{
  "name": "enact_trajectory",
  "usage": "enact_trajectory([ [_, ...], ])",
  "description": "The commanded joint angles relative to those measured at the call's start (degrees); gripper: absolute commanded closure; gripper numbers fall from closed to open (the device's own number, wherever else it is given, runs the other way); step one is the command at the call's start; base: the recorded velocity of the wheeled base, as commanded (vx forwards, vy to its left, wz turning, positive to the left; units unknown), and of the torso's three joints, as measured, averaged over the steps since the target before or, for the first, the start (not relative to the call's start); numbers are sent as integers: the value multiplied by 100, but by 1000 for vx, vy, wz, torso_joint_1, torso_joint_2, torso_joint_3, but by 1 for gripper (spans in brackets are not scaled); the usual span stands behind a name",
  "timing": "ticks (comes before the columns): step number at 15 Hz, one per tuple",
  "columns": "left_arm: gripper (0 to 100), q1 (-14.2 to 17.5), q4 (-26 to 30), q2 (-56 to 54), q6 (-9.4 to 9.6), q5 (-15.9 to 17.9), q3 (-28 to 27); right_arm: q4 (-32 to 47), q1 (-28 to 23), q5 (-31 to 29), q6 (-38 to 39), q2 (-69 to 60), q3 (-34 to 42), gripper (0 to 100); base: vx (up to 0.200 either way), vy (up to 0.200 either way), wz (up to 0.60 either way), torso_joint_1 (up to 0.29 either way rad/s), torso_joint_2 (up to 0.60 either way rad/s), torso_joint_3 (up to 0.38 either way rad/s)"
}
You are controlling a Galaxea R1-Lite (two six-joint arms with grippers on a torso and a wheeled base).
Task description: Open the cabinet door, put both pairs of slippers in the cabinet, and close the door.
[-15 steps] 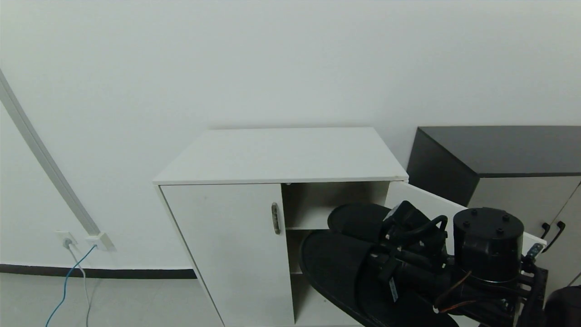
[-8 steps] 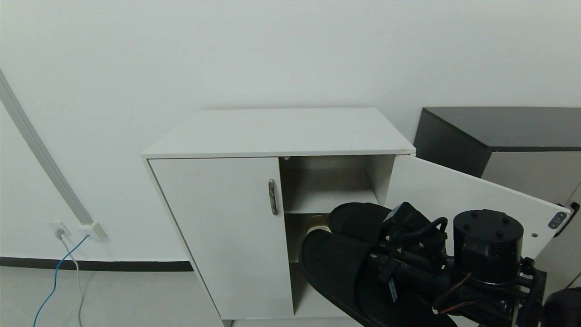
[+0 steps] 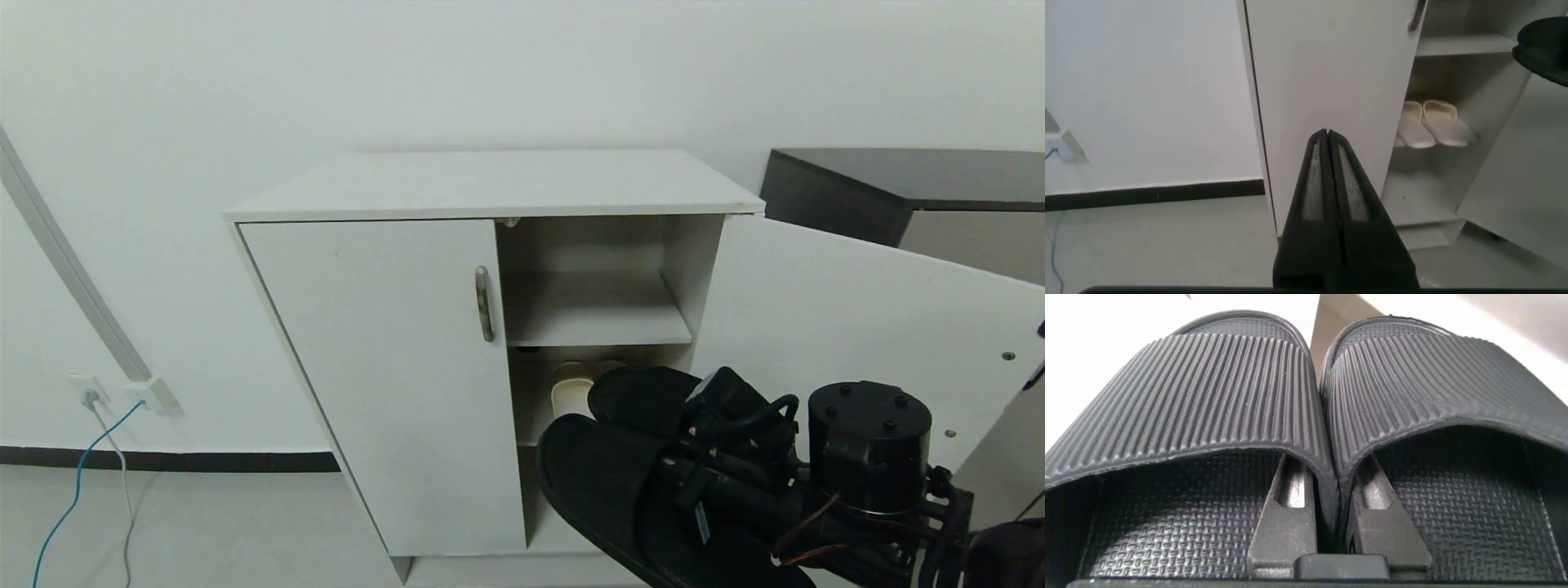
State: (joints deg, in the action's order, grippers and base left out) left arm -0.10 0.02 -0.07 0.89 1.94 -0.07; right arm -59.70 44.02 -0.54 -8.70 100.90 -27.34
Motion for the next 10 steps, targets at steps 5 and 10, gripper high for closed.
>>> enact_trajectory([
  [5,100,1,-2,7,-1,0,-1,-33,-7,10,18,0,27,100,0,0,0,-54,439,378],
  [10,100,1,-2,7,-1,0,-1,-60,1,10,18,105,54,100,0,0,0,-1,62,57],
])
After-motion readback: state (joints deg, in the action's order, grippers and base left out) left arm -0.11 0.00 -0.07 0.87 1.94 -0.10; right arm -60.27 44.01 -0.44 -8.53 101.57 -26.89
